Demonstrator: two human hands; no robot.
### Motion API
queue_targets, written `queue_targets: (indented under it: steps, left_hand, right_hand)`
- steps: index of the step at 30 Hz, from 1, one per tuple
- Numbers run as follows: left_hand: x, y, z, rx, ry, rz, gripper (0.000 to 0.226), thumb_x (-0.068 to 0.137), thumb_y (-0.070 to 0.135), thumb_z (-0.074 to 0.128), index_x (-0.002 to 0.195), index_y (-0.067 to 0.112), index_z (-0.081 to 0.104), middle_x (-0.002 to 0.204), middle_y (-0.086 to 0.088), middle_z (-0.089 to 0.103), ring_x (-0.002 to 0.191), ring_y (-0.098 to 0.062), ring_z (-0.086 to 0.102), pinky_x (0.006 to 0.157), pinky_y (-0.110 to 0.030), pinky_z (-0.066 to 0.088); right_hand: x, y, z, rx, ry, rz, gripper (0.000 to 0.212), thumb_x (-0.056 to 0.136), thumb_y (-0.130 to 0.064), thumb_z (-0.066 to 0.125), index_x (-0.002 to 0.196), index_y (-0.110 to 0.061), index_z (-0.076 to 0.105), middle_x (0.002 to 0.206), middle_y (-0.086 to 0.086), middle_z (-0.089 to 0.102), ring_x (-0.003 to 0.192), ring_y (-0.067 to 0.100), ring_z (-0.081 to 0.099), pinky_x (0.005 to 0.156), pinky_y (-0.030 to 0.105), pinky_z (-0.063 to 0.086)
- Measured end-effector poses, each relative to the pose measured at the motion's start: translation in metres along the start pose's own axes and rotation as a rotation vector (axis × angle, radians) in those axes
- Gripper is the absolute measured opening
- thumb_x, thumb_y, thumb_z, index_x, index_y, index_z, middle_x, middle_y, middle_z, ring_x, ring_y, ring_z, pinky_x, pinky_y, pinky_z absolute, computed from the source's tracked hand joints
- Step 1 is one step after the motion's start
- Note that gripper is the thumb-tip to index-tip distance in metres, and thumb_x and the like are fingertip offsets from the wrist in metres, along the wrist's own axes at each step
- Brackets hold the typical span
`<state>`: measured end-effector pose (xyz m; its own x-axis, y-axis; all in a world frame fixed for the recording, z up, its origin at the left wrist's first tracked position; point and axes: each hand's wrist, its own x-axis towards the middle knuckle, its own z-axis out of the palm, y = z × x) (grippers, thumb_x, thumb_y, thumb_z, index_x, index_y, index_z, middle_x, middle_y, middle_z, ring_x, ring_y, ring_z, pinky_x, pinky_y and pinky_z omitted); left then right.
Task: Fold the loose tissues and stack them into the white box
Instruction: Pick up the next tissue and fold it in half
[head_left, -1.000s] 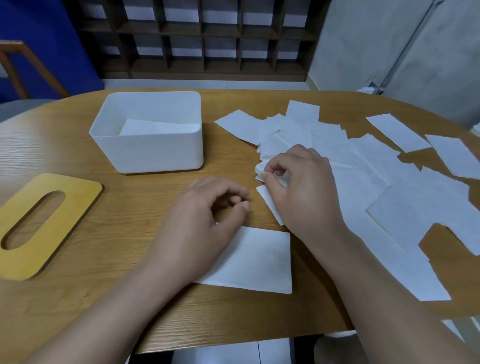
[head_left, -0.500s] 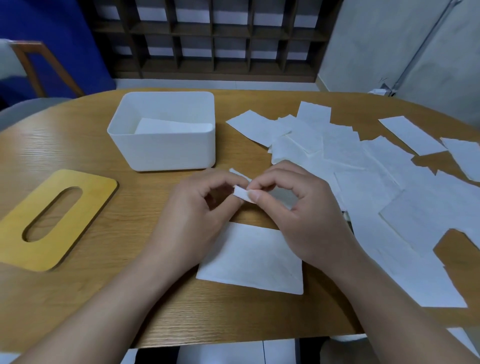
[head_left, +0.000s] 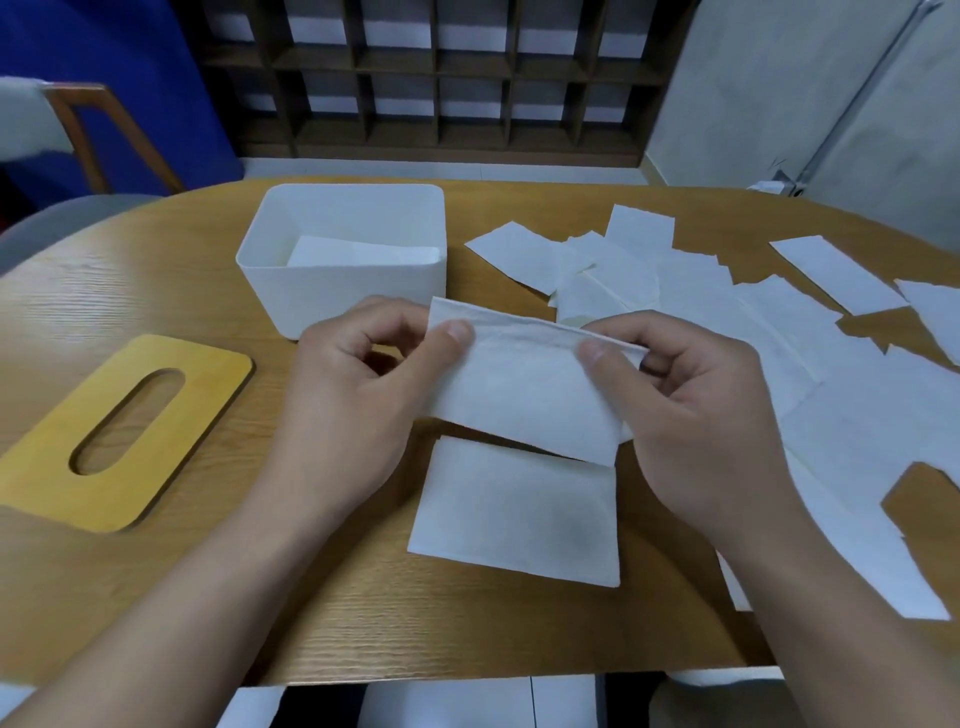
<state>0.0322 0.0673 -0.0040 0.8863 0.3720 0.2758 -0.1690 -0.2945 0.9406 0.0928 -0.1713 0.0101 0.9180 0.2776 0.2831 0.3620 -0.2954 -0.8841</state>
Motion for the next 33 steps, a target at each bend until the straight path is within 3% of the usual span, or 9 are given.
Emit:
queue_targets:
  steps: [3,5,9,14,18,22,27,30,33]
  left_hand:
    - [-0.006,0.01,-0.005,-0.055,-0.079,-0.074,0.015,0.103,0.027,0.077,0.095,0.015,0.083,0.089,-0.022,0.072,0.078,-0.033,0.064,0.075,-0.039,0.049]
    - [-0.01,0.014,-0.008,-0.037,-0.13,-0.14,0.016,0.101,0.024,0.078,0.092,0.012,0.08,0.083,-0.027,0.067,0.071,-0.036,0.06,0.07,-0.034,0.048]
    - [-0.018,0.012,-0.016,0.12,-0.25,-0.24,0.026,0.101,0.027,0.079,0.087,0.007,0.071,0.066,-0.015,0.053,0.063,-0.022,0.043,0.056,-0.028,0.035]
    - [-0.023,0.008,-0.018,0.198,-0.321,-0.261,0.03,0.101,0.026,0.079,0.075,0.015,0.067,0.056,0.002,0.051,0.053,-0.013,0.04,0.052,-0.024,0.034]
    - [-0.028,0.005,-0.014,0.405,-0.385,-0.232,0.024,0.099,0.033,0.079,0.082,0.019,0.07,0.058,0.006,0.063,0.049,-0.007,0.049,0.052,-0.021,0.039]
    - [-0.033,0.011,-0.01,0.758,-0.368,-0.106,0.019,0.091,0.045,0.079,0.093,0.035,0.063,0.073,0.011,0.066,0.068,-0.006,0.06,0.059,-0.031,0.045]
    - [-0.028,0.007,-0.019,0.716,-0.344,0.123,0.024,0.095,0.047,0.076,0.116,0.043,0.064,0.109,0.022,0.057,0.107,-0.002,0.055,0.088,-0.029,0.047]
    - [-0.027,0.007,-0.021,0.71,-0.491,0.09,0.048,0.094,0.068,0.07,0.135,0.046,0.062,0.129,0.03,0.053,0.131,0.0,0.047,0.107,-0.025,0.043]
    - [-0.029,0.006,-0.016,0.8,-0.586,0.063,0.075,0.084,0.085,0.066,0.149,0.05,0.05,0.132,0.033,0.046,0.13,0.002,0.038,0.111,-0.029,0.042]
  right_hand:
    - [-0.005,-0.005,-0.006,0.002,-0.02,0.087,0.016,0.107,-0.031,0.069,0.1,-0.03,0.083,0.064,0.005,0.07,0.059,0.021,0.066,0.053,0.029,0.055]
    - [-0.01,-0.007,-0.009,-0.031,-0.063,0.152,0.017,0.107,-0.032,0.069,0.096,-0.028,0.082,0.059,0.013,0.059,0.054,0.031,0.055,0.052,0.026,0.047]
    - [-0.022,-0.004,-0.012,-0.145,-0.184,0.218,0.029,0.105,-0.039,0.071,0.081,-0.024,0.077,0.055,0.008,0.06,0.051,0.026,0.055,0.053,0.025,0.046]
    - [-0.031,0.003,-0.012,-0.202,-0.22,0.251,0.029,0.099,-0.041,0.077,0.077,-0.022,0.076,0.058,0.007,0.06,0.053,0.024,0.053,0.061,0.042,0.051]
    - [-0.032,0.008,-0.01,-0.375,-0.208,0.213,0.026,0.095,-0.043,0.082,0.076,-0.026,0.075,0.062,0.001,0.064,0.057,0.009,0.057,0.059,0.013,0.042]
    - [-0.033,0.014,-0.01,-0.635,-0.198,0.143,0.027,0.089,-0.058,0.082,0.08,-0.035,0.07,0.068,-0.012,0.065,0.067,0.007,0.061,0.062,0.03,0.051]
    - [-0.029,0.005,-0.027,-0.579,-0.188,0.064,0.023,0.083,-0.06,0.084,0.098,-0.044,0.077,0.096,-0.024,0.067,0.09,0.002,0.061,0.07,0.022,0.047]
    - [-0.03,0.003,-0.025,-0.508,-0.362,0.141,0.038,0.082,-0.058,0.086,0.116,-0.051,0.074,0.107,-0.03,0.066,0.105,-0.002,0.059,0.079,0.019,0.05]
    - [-0.032,0.007,-0.019,-0.579,-0.437,0.138,0.053,0.083,-0.06,0.085,0.131,-0.055,0.063,0.111,-0.033,0.061,0.11,-0.009,0.051,0.083,0.016,0.046]
